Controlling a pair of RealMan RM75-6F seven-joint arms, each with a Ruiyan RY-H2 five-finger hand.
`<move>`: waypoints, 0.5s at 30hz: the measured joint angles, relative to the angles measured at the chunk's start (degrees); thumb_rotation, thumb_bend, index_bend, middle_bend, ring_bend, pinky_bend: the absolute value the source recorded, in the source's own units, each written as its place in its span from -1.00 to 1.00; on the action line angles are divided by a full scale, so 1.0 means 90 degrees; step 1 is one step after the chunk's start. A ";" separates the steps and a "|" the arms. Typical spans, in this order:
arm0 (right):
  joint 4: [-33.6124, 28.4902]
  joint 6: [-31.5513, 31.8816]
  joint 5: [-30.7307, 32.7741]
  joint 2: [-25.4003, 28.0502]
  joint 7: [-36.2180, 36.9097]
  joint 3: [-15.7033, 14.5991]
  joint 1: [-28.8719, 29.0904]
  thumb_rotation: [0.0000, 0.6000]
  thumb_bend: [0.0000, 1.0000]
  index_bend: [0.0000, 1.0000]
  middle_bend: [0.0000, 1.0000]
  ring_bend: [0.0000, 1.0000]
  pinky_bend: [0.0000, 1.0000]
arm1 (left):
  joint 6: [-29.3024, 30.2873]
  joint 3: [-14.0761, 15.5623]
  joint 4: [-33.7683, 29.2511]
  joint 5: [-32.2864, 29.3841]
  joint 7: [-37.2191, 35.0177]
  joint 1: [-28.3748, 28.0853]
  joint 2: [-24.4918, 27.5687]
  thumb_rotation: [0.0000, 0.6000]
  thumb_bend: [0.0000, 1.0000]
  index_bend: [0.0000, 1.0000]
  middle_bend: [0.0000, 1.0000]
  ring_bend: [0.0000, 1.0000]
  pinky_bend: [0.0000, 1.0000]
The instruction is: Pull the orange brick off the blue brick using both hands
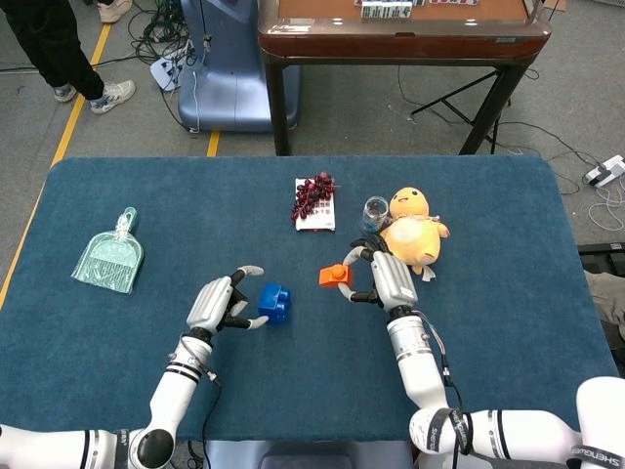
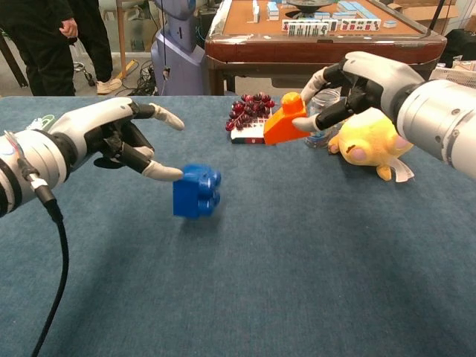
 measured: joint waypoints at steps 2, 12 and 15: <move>0.0020 -0.0015 -0.0057 0.0044 0.0036 -0.0027 -0.0066 1.00 -0.70 -0.44 -0.52 -0.93 -0.61 | 0.0008 0.0069 -0.0005 0.0005 0.0258 -0.0020 0.0057 1.00 -0.89 -0.72 1.00 1.00 1.00; -0.0219 0.0219 -0.0488 0.0512 -0.0093 -0.0180 -0.0434 1.00 -0.94 -0.60 -0.52 -0.93 -0.61 | 0.0626 0.0375 -0.0285 0.0641 0.0743 0.0255 0.0568 1.00 -0.90 -0.88 0.59 0.73 1.00; -0.0341 0.0336 -0.0647 0.0742 -0.0215 -0.0283 -0.0571 1.00 -0.94 -0.60 -0.52 -0.93 -0.61 | 0.0920 0.0528 -0.0438 0.0928 0.0936 0.0444 0.0904 1.00 -0.90 -0.86 0.38 0.58 1.00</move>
